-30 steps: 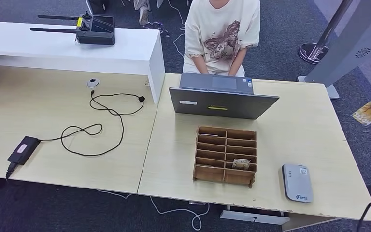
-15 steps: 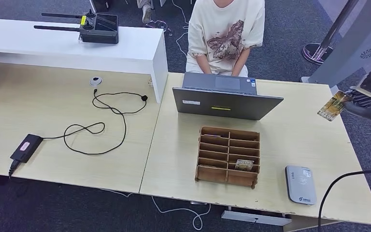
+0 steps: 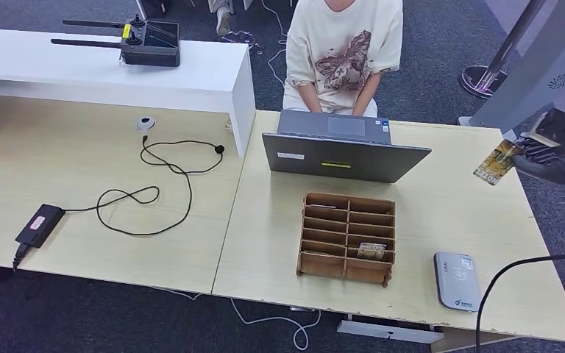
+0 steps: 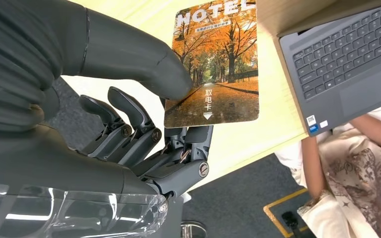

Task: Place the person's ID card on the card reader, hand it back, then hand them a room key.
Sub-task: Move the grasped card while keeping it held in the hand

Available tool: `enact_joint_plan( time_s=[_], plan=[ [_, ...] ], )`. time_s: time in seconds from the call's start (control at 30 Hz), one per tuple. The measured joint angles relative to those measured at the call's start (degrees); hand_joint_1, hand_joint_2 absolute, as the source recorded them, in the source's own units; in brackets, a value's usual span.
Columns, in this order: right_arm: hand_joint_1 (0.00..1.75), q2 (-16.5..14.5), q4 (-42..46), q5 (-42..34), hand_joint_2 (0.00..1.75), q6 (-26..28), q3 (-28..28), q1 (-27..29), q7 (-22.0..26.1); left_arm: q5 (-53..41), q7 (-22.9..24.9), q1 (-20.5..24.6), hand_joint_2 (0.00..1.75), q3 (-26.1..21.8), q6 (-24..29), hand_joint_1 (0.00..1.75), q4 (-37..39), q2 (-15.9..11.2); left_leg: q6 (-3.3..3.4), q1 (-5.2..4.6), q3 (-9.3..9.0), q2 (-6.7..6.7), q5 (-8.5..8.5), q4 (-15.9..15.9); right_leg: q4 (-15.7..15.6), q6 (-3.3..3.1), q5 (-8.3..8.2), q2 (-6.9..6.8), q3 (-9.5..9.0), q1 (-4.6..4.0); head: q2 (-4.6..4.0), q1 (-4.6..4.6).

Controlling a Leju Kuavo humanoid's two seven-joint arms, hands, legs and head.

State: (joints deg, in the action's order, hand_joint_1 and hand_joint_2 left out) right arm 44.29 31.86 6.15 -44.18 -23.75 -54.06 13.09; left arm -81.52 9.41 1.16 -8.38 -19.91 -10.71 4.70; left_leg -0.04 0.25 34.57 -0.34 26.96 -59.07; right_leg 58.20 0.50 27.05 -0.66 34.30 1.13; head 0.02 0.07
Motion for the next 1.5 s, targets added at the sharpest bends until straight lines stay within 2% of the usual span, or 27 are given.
enact_joint_plan(
  time_s=[0.4,0.8,1.2,1.5],
  plan=[
    [1.75,-0.15,-1.14,-2.21,1.75,0.71,-3.61,-0.59,0.67,0.27,0.15,-0.07,0.0,-0.32,0.03,0.0,0.0,0.0,0.0,0.0,-0.02,0.0,0.0,-0.02,-0.03,0.0,0.0,0.0,0.0,0.01,-0.01,0.01],
    [1.75,1.09,-1.55,-4.19,1.75,2.67,-5.39,2.46,2.15,0.28,0.22,-0.12,0.0,-1.0,0.11,0.0,0.0,0.01,0.0,0.0,-0.01,0.0,0.0,-0.02,-0.04,0.0,0.0,0.01,0.01,0.01,-0.02,0.0],
    [1.75,2.11,-1.14,-5.89,1.75,6.39,-5.52,7.5,3.77,0.08,0.42,-0.14,0.0,-1.02,0.11,0.0,0.0,0.0,0.01,0.0,0.0,0.0,0.01,-0.02,-0.04,0.0,0.0,0.0,0.0,0.01,-0.02,0.01],
    [1.75,2.2,1.96,-5.61,1.75,11.34,-5.38,14.0,3.85,-0.41,0.6,-0.13,0.0,-1.02,0.13,0.0,0.0,0.02,0.01,0.0,0.01,-0.01,0.01,-0.01,-0.04,0.0,0.0,0.0,0.0,0.0,-0.01,0.01]
  ],
)
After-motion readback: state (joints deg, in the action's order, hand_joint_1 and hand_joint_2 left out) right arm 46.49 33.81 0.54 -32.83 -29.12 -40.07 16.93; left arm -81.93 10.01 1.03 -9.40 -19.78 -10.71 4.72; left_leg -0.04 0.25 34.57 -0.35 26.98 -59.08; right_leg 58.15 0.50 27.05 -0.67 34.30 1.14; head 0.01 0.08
